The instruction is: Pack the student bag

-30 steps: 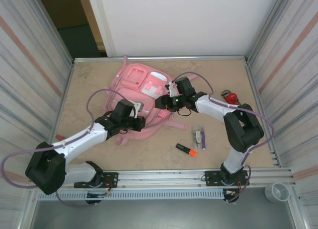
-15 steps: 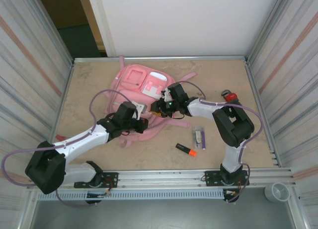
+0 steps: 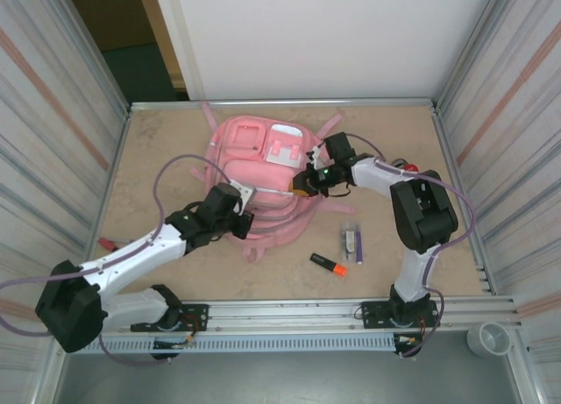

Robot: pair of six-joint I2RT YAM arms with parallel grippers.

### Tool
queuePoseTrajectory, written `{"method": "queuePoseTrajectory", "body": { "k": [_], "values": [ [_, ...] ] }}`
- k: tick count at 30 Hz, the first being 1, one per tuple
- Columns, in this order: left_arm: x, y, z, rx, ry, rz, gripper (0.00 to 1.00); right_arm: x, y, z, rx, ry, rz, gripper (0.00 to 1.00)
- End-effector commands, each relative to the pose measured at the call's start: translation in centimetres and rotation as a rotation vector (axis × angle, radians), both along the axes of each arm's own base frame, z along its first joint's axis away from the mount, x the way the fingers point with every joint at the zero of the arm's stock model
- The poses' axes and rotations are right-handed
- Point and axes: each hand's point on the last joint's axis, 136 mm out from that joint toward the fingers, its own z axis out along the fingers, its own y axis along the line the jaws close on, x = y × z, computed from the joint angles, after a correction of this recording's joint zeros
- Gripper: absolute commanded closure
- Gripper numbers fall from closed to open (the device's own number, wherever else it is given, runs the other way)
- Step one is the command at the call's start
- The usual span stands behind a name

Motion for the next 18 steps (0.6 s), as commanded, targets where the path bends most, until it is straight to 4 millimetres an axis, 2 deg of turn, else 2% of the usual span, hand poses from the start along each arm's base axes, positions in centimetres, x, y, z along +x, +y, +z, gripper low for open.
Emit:
{"method": "queuePoseTrajectory", "body": {
  "k": [1,3,5,7,9,12,14,16,17,18],
  "values": [
    [0.3,3.5,0.7,0.072,-0.021,0.086,1.0,0.7,-1.4,0.3,0.003,-0.033,0.093,1.0],
    [0.7,5.2,0.6,0.088,-0.016,0.159,1.0,1.1,-1.3,0.0,-0.02,-0.049,0.114,0.99],
    [0.9,5.6,0.5,0.066,-0.011,0.173,1.0,1.3,-0.7,-0.4,-0.075,-0.067,0.144,0.95],
    [0.5,3.6,0.9,-0.015,-0.002,0.085,1.0,1.7,-0.6,-0.8,-0.199,-0.124,0.172,0.86],
    [-0.1,1.6,2.0,-0.119,-0.002,0.015,1.0,2.3,-1.1,-0.2,-0.332,-0.222,0.162,0.78],
    [-0.7,1.5,2.8,-0.16,0.028,0.017,1.0,3.0,-3.0,2.9,-0.442,-0.413,0.082,0.66],
    [-0.9,2.1,2.8,-0.151,0.048,0.032,1.0,2.4,-3.4,5.3,-0.458,-0.551,0.074,0.6],
    [-1.1,2.2,3.0,-0.173,0.062,0.029,1.0,1.1,-2.6,7.2,-0.472,-0.689,0.12,0.54],
    [-1.1,2.0,3.2,-0.196,0.069,0.023,1.0,0.4,-1.7,7.9,-0.476,-0.762,0.157,0.45],
    [-1.1,1.9,3.4,-0.219,0.073,0.016,1.0,-0.4,-0.7,8.2,-0.469,-0.825,0.21,0.42]
  ]
}}
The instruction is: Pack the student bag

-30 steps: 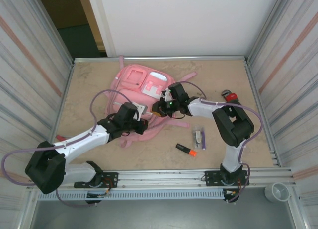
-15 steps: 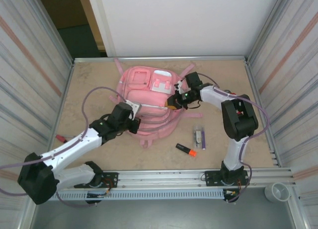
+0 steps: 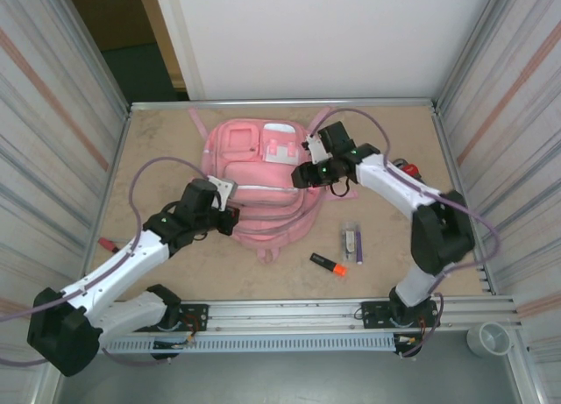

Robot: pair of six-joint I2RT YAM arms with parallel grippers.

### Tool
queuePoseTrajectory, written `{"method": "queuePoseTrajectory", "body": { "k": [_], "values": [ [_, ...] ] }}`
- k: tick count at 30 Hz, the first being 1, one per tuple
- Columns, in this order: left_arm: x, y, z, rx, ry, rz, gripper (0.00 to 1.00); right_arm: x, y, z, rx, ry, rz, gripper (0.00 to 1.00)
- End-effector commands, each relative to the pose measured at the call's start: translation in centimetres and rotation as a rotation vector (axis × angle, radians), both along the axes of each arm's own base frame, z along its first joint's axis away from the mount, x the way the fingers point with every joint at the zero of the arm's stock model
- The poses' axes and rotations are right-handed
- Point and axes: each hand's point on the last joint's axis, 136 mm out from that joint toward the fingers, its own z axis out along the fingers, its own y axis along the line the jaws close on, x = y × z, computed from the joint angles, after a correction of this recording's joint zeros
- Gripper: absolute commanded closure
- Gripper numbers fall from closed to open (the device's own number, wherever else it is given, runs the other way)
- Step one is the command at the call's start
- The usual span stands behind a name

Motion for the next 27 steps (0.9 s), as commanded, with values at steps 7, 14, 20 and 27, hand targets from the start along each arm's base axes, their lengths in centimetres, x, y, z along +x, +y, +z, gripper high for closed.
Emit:
{"method": "queuePoseTrajectory", "body": {
  "k": [7,14,20,27],
  "values": [
    [-0.9,-1.6,3.8,-0.186,0.026,-0.09,1.0,-4.7,8.3,3.0,-0.01,-0.494,0.476,0.39],
    [-1.1,-1.7,4.5,-0.196,0.032,-0.116,1.0,-6.5,11.1,0.5,-0.009,-0.502,0.658,0.43],
    [-1.3,-1.7,4.6,-0.194,0.036,-0.124,1.0,-6.0,11.3,-1.4,-0.073,-0.491,0.672,0.54],
    [-1.3,-1.5,3.9,-0.174,0.042,-0.123,1.0,-5.6,11.5,-1.6,-0.085,-0.488,0.675,0.74]
  ]
}}
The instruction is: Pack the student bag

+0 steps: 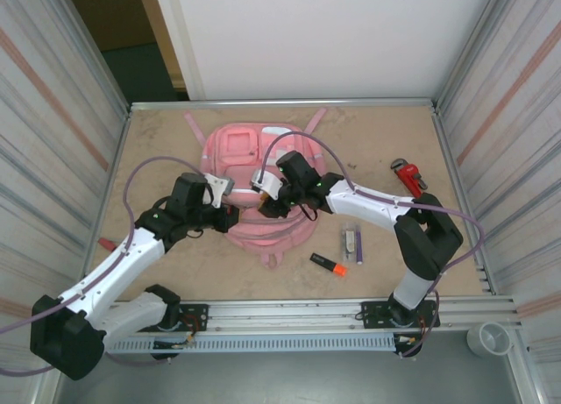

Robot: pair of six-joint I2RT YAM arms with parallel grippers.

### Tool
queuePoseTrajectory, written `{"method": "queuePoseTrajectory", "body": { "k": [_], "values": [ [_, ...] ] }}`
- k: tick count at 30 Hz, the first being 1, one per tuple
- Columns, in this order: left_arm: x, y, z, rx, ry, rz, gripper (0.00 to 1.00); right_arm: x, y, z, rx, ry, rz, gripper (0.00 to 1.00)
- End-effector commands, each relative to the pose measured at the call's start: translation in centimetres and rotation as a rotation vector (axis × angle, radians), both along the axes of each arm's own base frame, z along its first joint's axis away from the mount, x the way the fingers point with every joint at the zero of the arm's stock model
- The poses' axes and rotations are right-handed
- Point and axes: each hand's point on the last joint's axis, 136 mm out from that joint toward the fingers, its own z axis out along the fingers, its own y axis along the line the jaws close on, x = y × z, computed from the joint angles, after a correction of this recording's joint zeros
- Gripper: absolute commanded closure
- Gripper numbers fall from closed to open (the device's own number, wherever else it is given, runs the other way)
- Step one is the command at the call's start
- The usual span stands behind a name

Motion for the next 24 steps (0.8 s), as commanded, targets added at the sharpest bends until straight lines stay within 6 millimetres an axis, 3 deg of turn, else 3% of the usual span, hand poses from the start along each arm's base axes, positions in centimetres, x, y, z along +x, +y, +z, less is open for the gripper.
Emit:
{"method": "queuePoseTrajectory", "body": {
  "k": [1,9,14,19,24],
  "values": [
    [-0.1,-0.6,2.2,-0.032,-0.049,-0.045,1.0,0.7,0.5,0.7,-0.004,-0.031,0.006,0.76],
    [0.7,3.4,0.5,0.18,-0.041,0.092,1.0,0.2,-1.6,0.2,-0.078,-0.041,0.032,1.0],
    [1.5,6.5,0.5,0.202,-0.014,0.195,1.0,0.3,-3.0,-0.2,-0.126,-0.097,0.052,1.0],
    [2.6,11.2,0.0,0.229,0.029,0.368,1.0,0.0,-3.9,0.3,-0.112,-0.137,0.073,1.0],
    [4.1,11.9,-0.7,0.229,0.058,0.404,1.0,-0.9,-3.1,0.1,-0.093,-0.152,0.123,1.0]
  ]
}}
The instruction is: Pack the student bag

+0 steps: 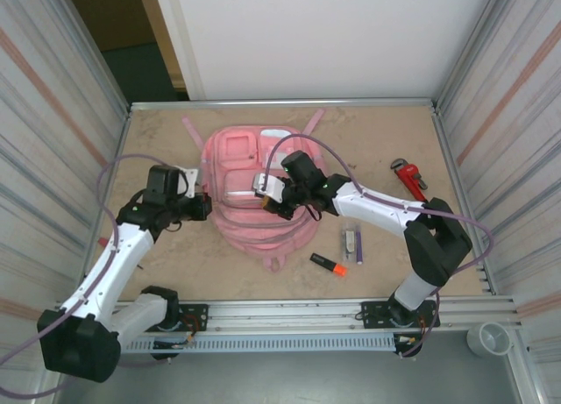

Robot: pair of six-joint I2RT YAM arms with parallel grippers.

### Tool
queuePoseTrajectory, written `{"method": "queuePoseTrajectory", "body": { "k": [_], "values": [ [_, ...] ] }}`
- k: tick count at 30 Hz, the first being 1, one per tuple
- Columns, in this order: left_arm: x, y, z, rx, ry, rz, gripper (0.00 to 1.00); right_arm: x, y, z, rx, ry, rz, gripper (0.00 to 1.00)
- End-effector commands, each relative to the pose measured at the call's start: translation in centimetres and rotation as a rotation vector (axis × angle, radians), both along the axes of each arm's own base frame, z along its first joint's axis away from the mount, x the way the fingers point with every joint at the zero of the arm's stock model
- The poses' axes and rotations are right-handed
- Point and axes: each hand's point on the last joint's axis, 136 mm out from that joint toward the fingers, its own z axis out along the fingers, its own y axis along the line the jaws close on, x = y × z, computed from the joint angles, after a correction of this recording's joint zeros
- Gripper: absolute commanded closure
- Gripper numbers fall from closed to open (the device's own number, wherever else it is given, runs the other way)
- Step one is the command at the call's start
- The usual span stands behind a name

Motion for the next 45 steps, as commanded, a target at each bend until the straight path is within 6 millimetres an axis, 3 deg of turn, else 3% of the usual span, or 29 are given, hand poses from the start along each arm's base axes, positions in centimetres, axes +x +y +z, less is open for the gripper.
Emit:
{"method": "queuePoseTrajectory", "body": {
  "k": [1,9,16,22,24,27,32,37,45],
  "values": [
    [1.3,3.6,-1.0,0.13,0.042,0.129,1.0,-0.4,-1.9,-1.0,-0.069,-0.011,-0.004,1.0],
    [5.7,3.7,-1.9,0.128,0.052,0.199,1.0,-1.0,-1.0,-0.1,-0.008,-0.082,0.035,1.0],
    [7.9,1.1,-1.8,0.007,0.036,0.152,1.0,-1.5,-0.1,1.6,0.097,-0.096,0.072,1.0],
    [5.9,0.8,-1.0,0.019,0.014,0.104,1.0,-0.1,-0.1,2.3,0.113,-0.05,0.019,1.0],
    [4.0,0.9,-1.1,0.036,0.016,0.057,0.91,0.1,-0.2,2.4,0.117,-0.028,0.015,1.0],
    [1.7,0.0,-1.6,0.041,0.002,-0.086,0.69,0.0,-0.3,2.7,0.135,-0.004,0.019,1.0],
    [0.5,-2.2,-2.4,-0.03,-0.017,-0.24,0.51,-0.1,-1.0,3.8,0.205,0.051,0.046,1.0],
    [0.2,-3.8,-2.1,-0.093,-0.018,-0.344,0.49,0.6,-1.5,5.1,0.243,0.073,0.041,1.0],
    [0.3,-4.2,-2.9,-0.084,-0.038,-0.401,0.53,0.9,-1.7,5.0,0.227,0.075,0.037,1.0]
  ]
}}
